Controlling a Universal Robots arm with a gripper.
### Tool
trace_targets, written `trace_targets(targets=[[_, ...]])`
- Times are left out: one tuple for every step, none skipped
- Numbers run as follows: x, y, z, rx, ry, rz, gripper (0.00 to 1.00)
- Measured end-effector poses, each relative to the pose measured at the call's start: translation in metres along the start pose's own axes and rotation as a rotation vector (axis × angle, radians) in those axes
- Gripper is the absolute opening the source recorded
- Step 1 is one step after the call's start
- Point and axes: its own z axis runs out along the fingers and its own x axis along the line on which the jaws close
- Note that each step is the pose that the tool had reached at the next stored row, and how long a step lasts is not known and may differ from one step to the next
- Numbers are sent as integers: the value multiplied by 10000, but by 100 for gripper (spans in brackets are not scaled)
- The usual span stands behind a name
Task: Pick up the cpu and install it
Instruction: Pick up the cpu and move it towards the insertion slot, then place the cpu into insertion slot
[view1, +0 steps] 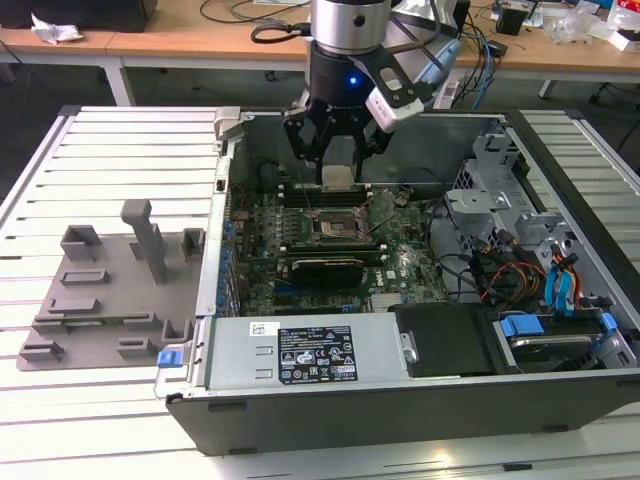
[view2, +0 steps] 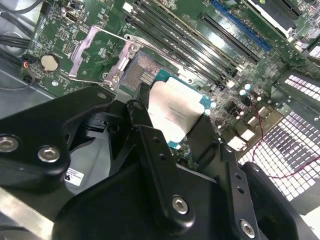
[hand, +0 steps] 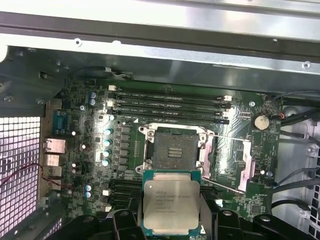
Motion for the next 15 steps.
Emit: trace_targets(targets=[[-3,-1,0,2,1,0,55],[-4,0,2,0,-1,1,55],[-5,0,1,1,0,0,55],[-5,0,1,1,0,0,55],[-6,0,1,1,0,0,55],[-6,0,1,1,0,0,55],[-7,0,1,1,0,0,55],[-7,0,1,2,1,31,55],[-7,0,1,4,5,123,55],[-7,0,1,11,11,296,55],[-7,0,2,18,16,402,55],[-7,0,2,27,20,501,55],[-7,0,2,36,26,632,55],[-7,-1,1,43,29,731,55],[-7,0,2,49,34,866,55]])
